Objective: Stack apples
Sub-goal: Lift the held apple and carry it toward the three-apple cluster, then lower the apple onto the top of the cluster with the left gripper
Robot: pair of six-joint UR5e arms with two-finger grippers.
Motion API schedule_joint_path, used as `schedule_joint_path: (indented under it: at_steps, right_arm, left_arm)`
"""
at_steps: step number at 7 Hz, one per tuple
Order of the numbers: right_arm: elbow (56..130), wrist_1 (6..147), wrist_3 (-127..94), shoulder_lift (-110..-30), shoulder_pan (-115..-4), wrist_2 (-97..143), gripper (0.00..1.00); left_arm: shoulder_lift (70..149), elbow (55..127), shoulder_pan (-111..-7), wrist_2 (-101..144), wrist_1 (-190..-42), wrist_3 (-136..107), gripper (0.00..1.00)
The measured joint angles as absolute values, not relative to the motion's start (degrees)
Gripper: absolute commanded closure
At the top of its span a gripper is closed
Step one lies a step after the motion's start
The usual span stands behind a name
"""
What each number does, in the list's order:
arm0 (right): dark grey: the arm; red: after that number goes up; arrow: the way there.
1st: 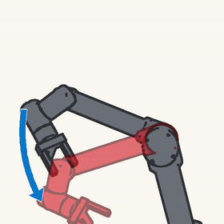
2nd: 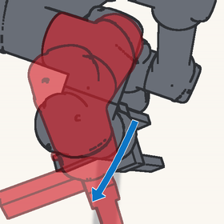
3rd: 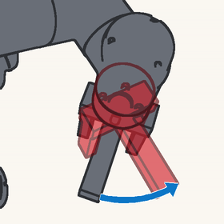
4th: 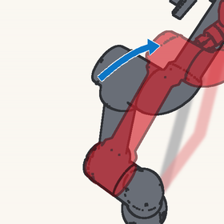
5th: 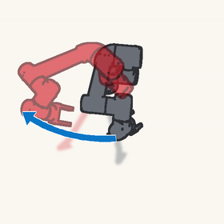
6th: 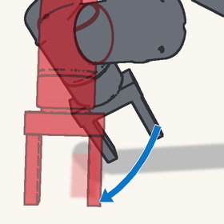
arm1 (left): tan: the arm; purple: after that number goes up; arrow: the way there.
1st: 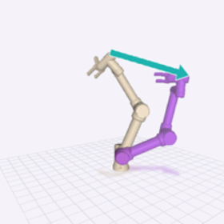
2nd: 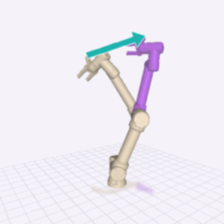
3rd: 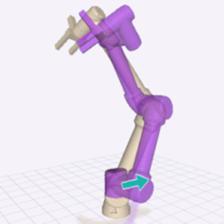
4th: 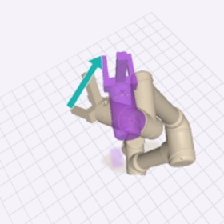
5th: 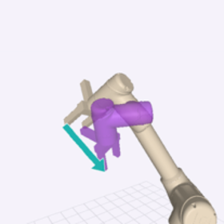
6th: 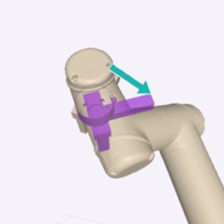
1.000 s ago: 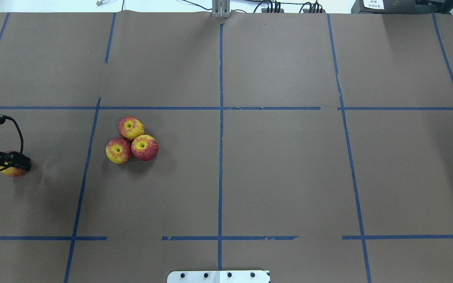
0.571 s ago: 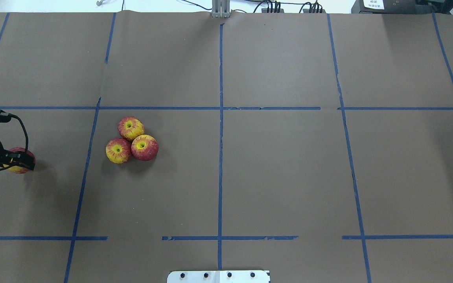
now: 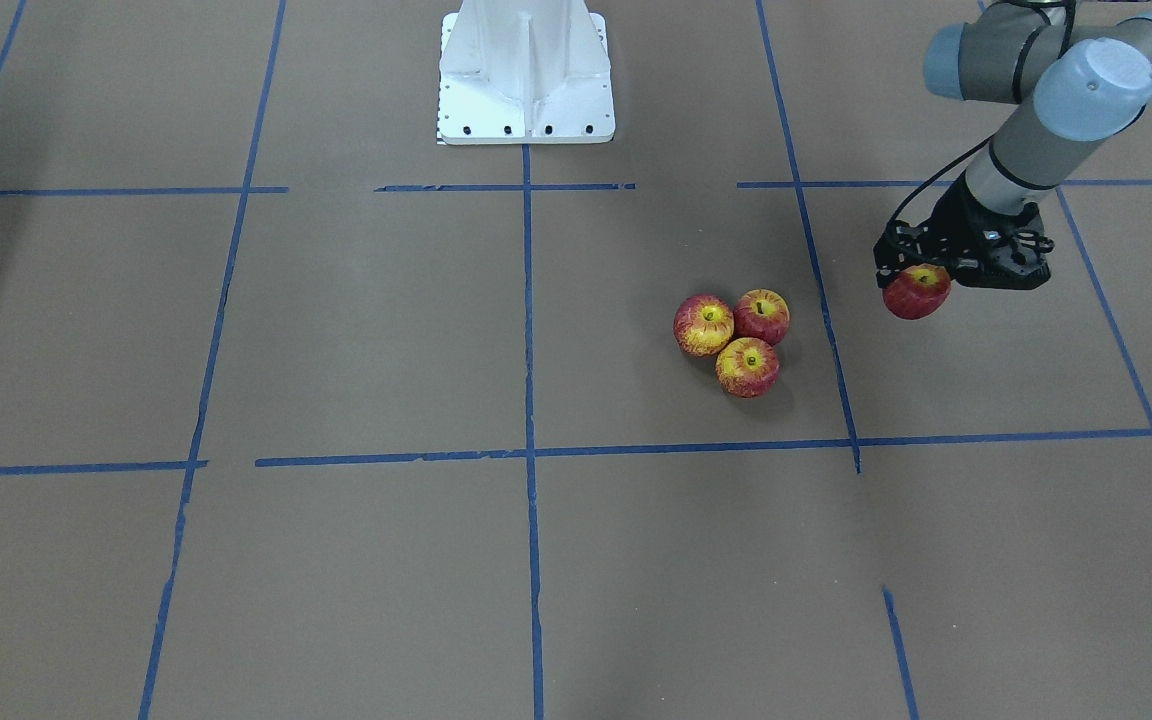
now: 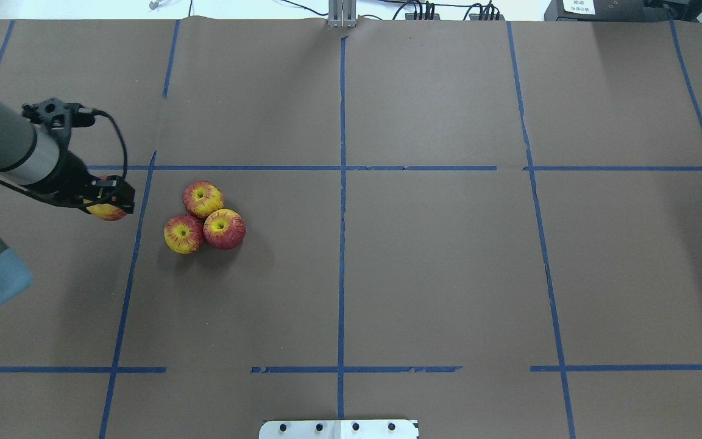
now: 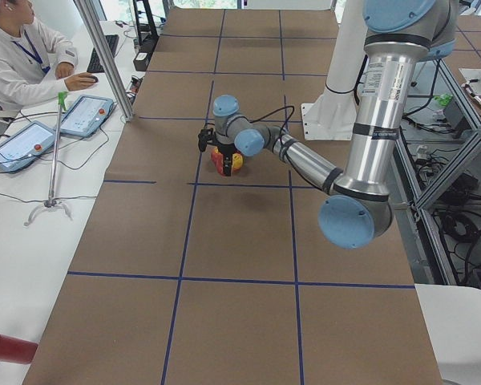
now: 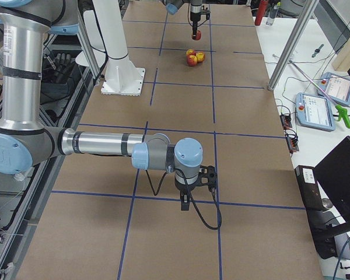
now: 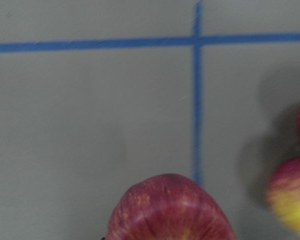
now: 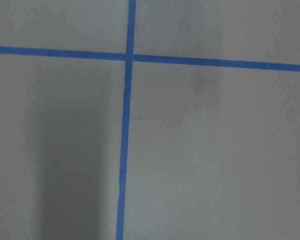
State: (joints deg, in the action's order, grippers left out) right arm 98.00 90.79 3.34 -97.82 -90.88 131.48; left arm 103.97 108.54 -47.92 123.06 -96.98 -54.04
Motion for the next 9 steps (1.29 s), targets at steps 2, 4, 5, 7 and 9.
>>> schedule_joint_path:
  at_steps: [2,4,5,7,9]
  right_arm:
    - [98.0,90.8,3.3,-97.8,-90.9,131.5,0.0]
    - [98.0,90.8,3.3,-97.8,-90.9,131.5,0.0]
    - [98.0,90.8,3.3,-97.8,-90.9,131.5,0.0]
    - [98.0,90.8,3.3,-97.8,-90.9,131.5,0.0]
    - [98.0,90.8,3.3,-97.8,-90.9,131.5,0.0]
  left_arm:
    - [111.7,106.0,-44.1,122.7,-93.2,-57.6,1.0]
    - [114.4,103.7,-42.2,122.6,-92.8,-58.6,1.0]
    - [114.5,103.3,-41.8,122.5,-92.9,-58.6,1.0]
    - [114.8,101.9,-41.7,121.9,-93.2,-58.1,1.0]
    - [115.1,100.6,-41.6,121.5,-94.1,-58.0,0.89]
